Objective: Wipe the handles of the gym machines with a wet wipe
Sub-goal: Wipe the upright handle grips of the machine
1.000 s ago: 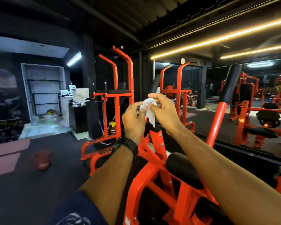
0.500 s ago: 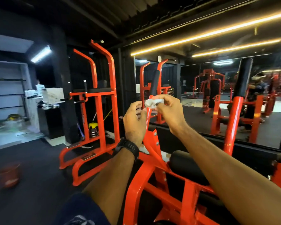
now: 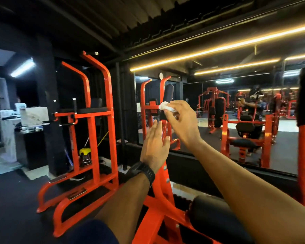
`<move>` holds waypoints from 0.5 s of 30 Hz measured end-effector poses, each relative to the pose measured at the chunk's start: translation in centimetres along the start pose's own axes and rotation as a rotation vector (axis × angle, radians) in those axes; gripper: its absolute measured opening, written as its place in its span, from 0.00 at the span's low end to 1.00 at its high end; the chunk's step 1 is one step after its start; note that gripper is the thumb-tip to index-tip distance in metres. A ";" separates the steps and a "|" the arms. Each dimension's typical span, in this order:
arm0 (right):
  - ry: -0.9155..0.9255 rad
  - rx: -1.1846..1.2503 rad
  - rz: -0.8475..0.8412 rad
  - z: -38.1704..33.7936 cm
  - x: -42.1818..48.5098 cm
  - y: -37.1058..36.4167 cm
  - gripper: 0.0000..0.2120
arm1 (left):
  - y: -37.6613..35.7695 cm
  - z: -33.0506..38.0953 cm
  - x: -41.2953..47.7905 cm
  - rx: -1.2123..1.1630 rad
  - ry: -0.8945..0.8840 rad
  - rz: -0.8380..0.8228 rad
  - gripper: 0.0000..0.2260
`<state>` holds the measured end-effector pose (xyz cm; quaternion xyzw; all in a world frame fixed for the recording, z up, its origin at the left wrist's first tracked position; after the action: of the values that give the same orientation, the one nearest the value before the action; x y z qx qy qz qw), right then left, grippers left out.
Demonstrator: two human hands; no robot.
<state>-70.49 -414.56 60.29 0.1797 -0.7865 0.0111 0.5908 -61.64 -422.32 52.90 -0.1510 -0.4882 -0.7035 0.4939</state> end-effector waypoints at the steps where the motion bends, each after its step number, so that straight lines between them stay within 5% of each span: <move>1: 0.018 -0.017 -0.015 0.6 0.5 -0.8 0.13 | -0.5 -0.4 0.7 0.003 -0.016 0.005 0.29; 7: 0.118 -0.172 -0.156 3.2 -0.2 -4.1 0.12 | -2.2 -2.1 1.8 0.020 -0.128 0.063 0.30; 11: 0.182 -0.264 -0.105 3.8 -0.8 -3.9 0.15 | -2.6 -2.7 1.4 -0.035 -0.166 0.113 0.28; 15: -0.037 -0.148 0.106 3.8 1.1 -2.9 0.13 | -2.7 -3.1 1.1 -0.091 -0.146 0.091 0.27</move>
<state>-73.43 -418.47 59.56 0.0940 -0.8044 -0.0190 0.5862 -63.55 -425.39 50.75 -0.2460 -0.4833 -0.6889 0.4809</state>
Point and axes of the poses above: each hand's wrist, its own x-axis towards the middle knuckle, its own y-axis out of the back of the hand, z = x × y, the point moved 5 cm from there along x, towards the middle knuckle, and after that the axes turned 3 degrees about x, right-handed, at the moved point
